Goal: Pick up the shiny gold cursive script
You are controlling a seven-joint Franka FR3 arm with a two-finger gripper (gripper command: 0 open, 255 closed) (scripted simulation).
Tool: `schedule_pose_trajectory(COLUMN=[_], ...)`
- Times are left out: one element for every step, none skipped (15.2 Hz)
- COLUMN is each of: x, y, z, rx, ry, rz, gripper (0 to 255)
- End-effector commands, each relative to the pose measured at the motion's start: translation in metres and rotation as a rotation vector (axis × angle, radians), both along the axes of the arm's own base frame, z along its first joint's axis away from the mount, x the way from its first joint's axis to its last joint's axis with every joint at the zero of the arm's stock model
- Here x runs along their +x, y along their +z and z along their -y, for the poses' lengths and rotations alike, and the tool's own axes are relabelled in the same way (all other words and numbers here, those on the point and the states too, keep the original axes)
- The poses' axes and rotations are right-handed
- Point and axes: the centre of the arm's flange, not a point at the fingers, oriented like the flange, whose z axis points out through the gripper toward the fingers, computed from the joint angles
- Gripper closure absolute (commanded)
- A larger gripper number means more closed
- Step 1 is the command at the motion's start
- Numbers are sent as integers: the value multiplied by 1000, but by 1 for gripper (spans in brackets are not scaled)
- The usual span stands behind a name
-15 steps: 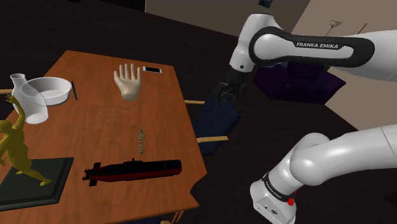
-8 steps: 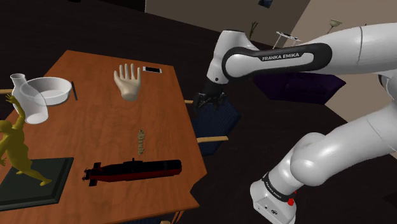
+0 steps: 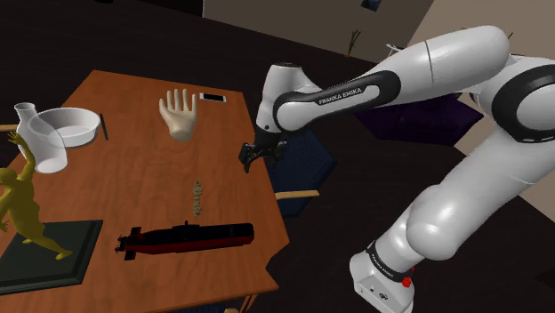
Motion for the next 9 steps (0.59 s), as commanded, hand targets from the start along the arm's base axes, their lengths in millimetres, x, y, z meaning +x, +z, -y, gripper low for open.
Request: schedule_pose_trajectory(x=[14,20,27,34,40,47,54,61,68], y=[-20,-30,-39,-49,-58,-68,-77,-87,-96], z=[-13,-20,-26,-33,-39,-46,-52,-58,-64], rx=[-4,-6,-8,-11,-13,-15,-18,-20,-22], ry=[-7,-11,-14,-17,-20,-24,-27,-30,-33], rz=[1,1,1,2,2,2,2,2,3], gripper=[0,0,0,0,0,0,0,0,0])
